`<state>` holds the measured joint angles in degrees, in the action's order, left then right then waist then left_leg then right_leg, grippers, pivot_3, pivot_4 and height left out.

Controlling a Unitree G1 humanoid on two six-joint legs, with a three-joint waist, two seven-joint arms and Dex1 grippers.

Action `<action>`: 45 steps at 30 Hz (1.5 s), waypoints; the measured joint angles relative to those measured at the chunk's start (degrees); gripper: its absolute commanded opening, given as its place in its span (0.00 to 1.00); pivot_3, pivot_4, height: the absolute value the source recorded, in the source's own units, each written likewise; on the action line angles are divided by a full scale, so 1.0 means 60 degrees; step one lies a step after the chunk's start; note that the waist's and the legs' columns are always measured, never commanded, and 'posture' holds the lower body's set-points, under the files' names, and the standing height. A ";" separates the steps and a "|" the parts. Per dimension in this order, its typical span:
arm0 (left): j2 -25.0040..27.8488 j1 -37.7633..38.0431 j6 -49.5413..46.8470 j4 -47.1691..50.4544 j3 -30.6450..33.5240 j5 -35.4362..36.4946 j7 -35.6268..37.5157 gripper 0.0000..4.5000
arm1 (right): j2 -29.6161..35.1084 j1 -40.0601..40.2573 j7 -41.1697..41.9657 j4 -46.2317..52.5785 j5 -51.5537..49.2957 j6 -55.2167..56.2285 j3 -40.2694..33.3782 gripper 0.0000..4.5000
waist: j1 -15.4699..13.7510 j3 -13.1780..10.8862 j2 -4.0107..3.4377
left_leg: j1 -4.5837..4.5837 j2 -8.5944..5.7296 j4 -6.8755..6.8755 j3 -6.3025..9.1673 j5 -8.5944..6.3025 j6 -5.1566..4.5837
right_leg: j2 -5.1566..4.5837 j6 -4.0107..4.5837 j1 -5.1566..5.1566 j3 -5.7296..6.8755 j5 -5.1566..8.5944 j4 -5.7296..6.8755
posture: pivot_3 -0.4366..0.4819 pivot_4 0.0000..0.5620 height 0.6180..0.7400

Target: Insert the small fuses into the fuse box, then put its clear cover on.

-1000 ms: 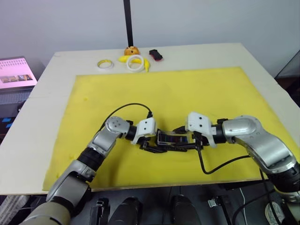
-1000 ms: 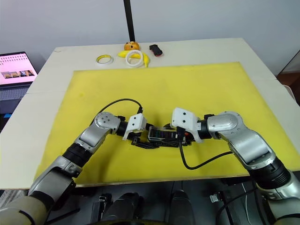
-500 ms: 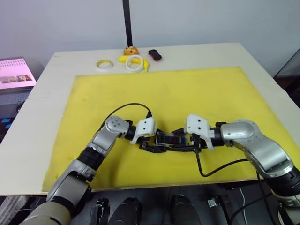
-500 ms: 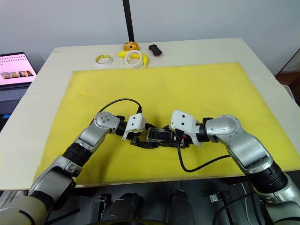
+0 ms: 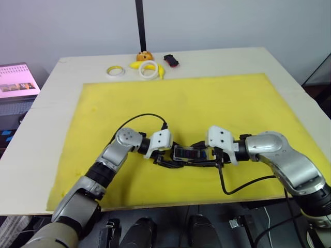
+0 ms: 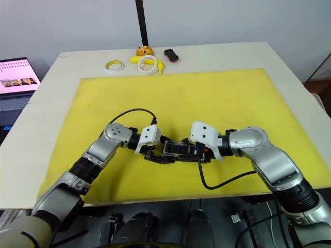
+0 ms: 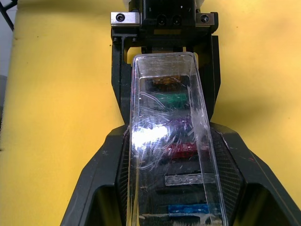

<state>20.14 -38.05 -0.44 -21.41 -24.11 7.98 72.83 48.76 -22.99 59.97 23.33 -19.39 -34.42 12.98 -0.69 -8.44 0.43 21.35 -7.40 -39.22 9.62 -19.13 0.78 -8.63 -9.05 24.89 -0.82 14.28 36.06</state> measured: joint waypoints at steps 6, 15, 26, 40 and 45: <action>-0.0017 -0.0067 0.0017 -0.0076 0.0016 -0.0016 0.0019 0.57 | -0.0043 0.0003 -0.0158 0.0133 0.0042 -0.0102 -0.0028 0.98 | -0.0002 0.0000 0.0000 | 0.0001 0.0000 -0.0001 0.0000 0.0000 0.0000 | 0.0000 0.0000 0.0001 0.0000 0.0000 0.0000 | 0.48 0.27 1.00; 0.0001 -0.0059 0.0201 0.0003 0.0036 -0.0099 0.0136 0.57 | -0.0046 0.0259 -0.0764 0.0737 0.0599 0.0298 -0.0038 0.98 | 0.0000 0.0000 0.0000 | 0.0001 -0.0001 0.0000 0.0000 0.0000 0.0000 | 0.0000 0.0000 0.0003 0.0000 0.0000 0.0001 | 0.48 0.27 1.00; -0.0014 -0.0066 0.0095 -0.0010 0.0065 -0.0092 0.0207 0.57 | 0.0103 0.0505 -0.0790 0.0948 0.1112 0.1003 -0.0043 0.98 | 0.0001 0.0000 0.0000 | 0.0001 0.0000 0.0000 -0.0001 0.0000 0.0000 | 0.0001 0.0000 0.0003 0.0000 0.0000 0.0002 | 0.48 0.27 1.00; -0.0069 -0.0072 -0.0218 -0.0008 0.0144 -0.0079 0.0253 0.57 | 0.0244 0.0153 -0.0741 0.0927 0.1316 0.1147 -0.0055 0.98 | 0.0002 0.0000 0.0000 | 0.0001 0.0000 -0.0001 -0.0001 0.0000 0.0000 | 0.0001 0.0000 0.0002 0.0000 0.0000 0.0004 | 0.48 0.27 1.00; -0.0078 -0.0073 -0.0231 -0.0006 0.0151 -0.0078 0.0260 0.57 | 0.0240 0.0153 -0.0733 0.0989 0.1123 0.0745 -0.0129 0.98 | 0.0002 0.0000 0.0000 | 0.0001 0.0000 -0.0001 -0.0001 0.0000 0.0000 | 0.0001 0.0000 0.0002 0.0000 0.0000 0.0004 | 0.48 0.27 1.00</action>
<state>19.68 -38.48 -1.82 -21.45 -23.21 7.51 74.39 50.19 -22.07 55.58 29.27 -12.65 -29.95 12.21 -0.67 -8.44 0.43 21.36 -7.40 -39.23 9.61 -19.12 0.78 -8.63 -9.05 24.90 -0.82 14.28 36.08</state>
